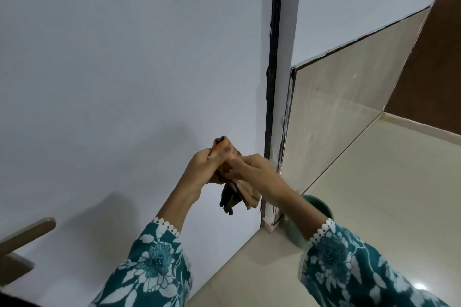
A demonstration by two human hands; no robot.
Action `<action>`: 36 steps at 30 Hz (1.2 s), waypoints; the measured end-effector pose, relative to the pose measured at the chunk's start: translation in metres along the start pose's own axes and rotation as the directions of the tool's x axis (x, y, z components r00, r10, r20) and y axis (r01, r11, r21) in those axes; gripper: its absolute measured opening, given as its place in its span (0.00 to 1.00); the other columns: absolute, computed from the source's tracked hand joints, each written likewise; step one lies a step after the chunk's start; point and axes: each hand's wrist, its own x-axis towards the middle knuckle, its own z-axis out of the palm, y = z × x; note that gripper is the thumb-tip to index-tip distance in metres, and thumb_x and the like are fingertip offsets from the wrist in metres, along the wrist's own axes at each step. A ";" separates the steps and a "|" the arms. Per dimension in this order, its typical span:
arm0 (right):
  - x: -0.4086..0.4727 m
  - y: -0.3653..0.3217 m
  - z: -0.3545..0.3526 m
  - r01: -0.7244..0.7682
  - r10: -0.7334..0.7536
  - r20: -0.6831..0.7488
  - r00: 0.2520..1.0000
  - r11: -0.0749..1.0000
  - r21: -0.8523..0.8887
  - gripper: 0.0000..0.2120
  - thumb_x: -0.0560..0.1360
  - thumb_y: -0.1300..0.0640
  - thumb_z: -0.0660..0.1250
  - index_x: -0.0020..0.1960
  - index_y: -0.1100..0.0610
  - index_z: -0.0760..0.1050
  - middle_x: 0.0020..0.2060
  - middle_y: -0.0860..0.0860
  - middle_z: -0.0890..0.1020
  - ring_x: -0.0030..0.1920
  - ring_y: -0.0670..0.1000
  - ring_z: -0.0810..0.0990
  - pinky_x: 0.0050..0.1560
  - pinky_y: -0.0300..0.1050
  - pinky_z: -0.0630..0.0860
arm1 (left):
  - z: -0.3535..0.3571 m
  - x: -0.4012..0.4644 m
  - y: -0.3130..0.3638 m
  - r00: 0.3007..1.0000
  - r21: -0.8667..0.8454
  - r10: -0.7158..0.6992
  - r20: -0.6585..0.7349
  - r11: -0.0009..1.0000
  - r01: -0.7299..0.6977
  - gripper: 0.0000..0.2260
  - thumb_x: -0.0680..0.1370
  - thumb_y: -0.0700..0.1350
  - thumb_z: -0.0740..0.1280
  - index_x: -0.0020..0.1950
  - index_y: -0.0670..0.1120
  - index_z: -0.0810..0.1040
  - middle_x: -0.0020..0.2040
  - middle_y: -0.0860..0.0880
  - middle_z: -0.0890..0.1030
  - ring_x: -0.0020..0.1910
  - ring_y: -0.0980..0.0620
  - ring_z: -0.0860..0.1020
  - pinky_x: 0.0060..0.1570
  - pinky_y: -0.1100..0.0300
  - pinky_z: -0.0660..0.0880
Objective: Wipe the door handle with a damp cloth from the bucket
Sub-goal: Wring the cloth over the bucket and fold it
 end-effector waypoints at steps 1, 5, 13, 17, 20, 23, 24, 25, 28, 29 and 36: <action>0.003 0.003 -0.006 -0.006 0.006 0.006 1.000 0.998 0.059 0.20 0.75 0.43 0.63 0.45 0.58 0.84 0.42 0.55 0.86 0.46 0.53 0.85 0.55 0.53 0.79 | -0.003 0.001 -0.001 1.000 -0.035 0.016 -0.016 0.999 -0.016 0.17 0.77 0.53 0.68 0.52 0.40 0.80 0.46 0.41 0.84 0.46 0.43 0.83 0.48 0.47 0.81; 0.016 0.018 -0.041 0.085 -0.096 -0.162 0.982 0.994 -0.069 0.15 0.75 0.54 0.68 0.61 0.52 0.77 0.55 0.47 0.82 0.56 0.48 0.79 0.62 0.55 0.74 | -0.016 0.002 0.008 0.997 -0.092 0.047 0.062 0.995 -0.041 0.09 0.72 0.41 0.67 0.50 0.41 0.81 0.41 0.43 0.81 0.42 0.47 0.80 0.40 0.58 0.77; 0.007 0.038 -0.025 -0.173 0.112 0.140 0.984 0.808 0.563 0.07 0.75 0.62 0.67 0.52 0.63 0.78 0.45 0.56 0.84 0.43 0.53 0.84 0.43 0.45 0.81 | -0.009 0.018 -0.009 0.977 -0.559 -0.128 0.170 0.804 0.202 0.24 0.73 0.58 0.68 0.59 0.40 0.80 0.53 0.39 0.81 0.53 0.42 0.78 0.60 0.50 0.70; 0.008 0.059 -0.025 -0.248 0.302 0.012 0.953 0.758 0.603 0.08 0.76 0.60 0.67 0.53 0.63 0.78 0.48 0.59 0.84 0.45 0.55 0.84 0.44 0.47 0.81 | 0.014 0.008 -0.047 0.875 -0.502 -0.354 0.329 0.720 0.480 0.35 0.74 0.67 0.61 0.59 0.36 0.79 0.54 0.38 0.82 0.56 0.39 0.79 0.62 0.47 0.72; 0.002 0.063 -0.035 -0.342 0.346 0.094 0.934 0.783 0.519 0.05 0.78 0.62 0.63 0.51 0.62 0.77 0.48 0.59 0.83 0.49 0.56 0.82 0.52 0.50 0.79 | 0.020 0.005 -0.047 0.913 -0.325 -0.276 0.300 0.870 0.370 0.16 0.74 0.50 0.70 0.56 0.40 0.81 0.50 0.42 0.83 0.49 0.44 0.81 0.50 0.51 0.78; -0.003 0.067 -0.052 -0.336 0.254 0.224 0.941 0.785 0.521 0.12 0.76 0.72 0.57 0.56 0.63 0.75 0.51 0.59 0.81 0.54 0.58 0.80 0.59 0.53 0.76 | 0.025 0.013 -0.048 0.922 -0.224 -0.221 0.317 0.928 0.299 0.16 0.73 0.33 0.70 0.60 0.42 0.78 0.54 0.40 0.82 0.54 0.42 0.81 0.54 0.49 0.78; -0.004 0.070 -0.057 -0.321 0.244 0.218 0.945 0.821 0.472 0.15 0.76 0.73 0.57 0.58 0.62 0.74 0.54 0.59 0.81 0.56 0.58 0.79 0.60 0.55 0.75 | 0.028 0.015 -0.047 0.929 -0.199 -0.202 0.311 0.942 0.272 0.19 0.72 0.31 0.70 0.61 0.43 0.76 0.54 0.40 0.82 0.55 0.42 0.80 0.56 0.47 0.78; -0.005 0.073 -0.061 -0.280 0.232 0.169 0.958 0.884 0.373 0.16 0.76 0.72 0.58 0.60 0.60 0.75 0.56 0.59 0.80 0.57 0.58 0.79 0.59 0.55 0.77 | 0.031 0.018 -0.047 0.944 -0.169 -0.168 0.286 0.960 0.222 0.21 0.72 0.30 0.70 0.62 0.44 0.76 0.54 0.41 0.82 0.55 0.43 0.80 0.56 0.47 0.78; -0.006 0.075 -0.068 -0.001 0.009 -0.163 0.987 0.999 0.052 0.11 0.75 0.71 0.63 0.54 0.65 0.80 0.48 0.58 0.84 0.47 0.53 0.83 0.45 0.42 0.81 | 0.044 0.027 -0.045 0.987 -0.058 0.087 0.133 0.995 -0.080 0.13 0.72 0.33 0.72 0.54 0.44 0.81 0.47 0.50 0.85 0.50 0.47 0.82 0.49 0.56 0.80; -0.006 0.074 -0.071 0.090 -0.075 -0.232 0.970 0.994 0.056 0.10 0.74 0.73 0.63 0.51 0.66 0.81 0.44 0.55 0.85 0.43 0.50 0.84 0.42 0.39 0.80 | 0.048 0.030 -0.045 0.982 -0.060 0.166 0.096 0.985 -0.160 0.08 0.72 0.34 0.72 0.48 0.44 0.83 0.42 0.51 0.85 0.46 0.48 0.82 0.45 0.58 0.80; -0.008 0.090 -0.104 0.072 0.016 -0.187 0.982 0.888 0.453 0.16 0.73 0.74 0.57 0.44 0.61 0.82 0.53 0.61 0.82 0.54 0.57 0.80 0.54 0.49 0.80 | 0.080 0.057 -0.043 0.953 -0.142 0.272 0.137 0.957 -0.253 0.21 0.74 0.25 0.61 0.37 0.49 0.83 0.44 0.51 0.86 0.48 0.45 0.82 0.43 0.51 0.82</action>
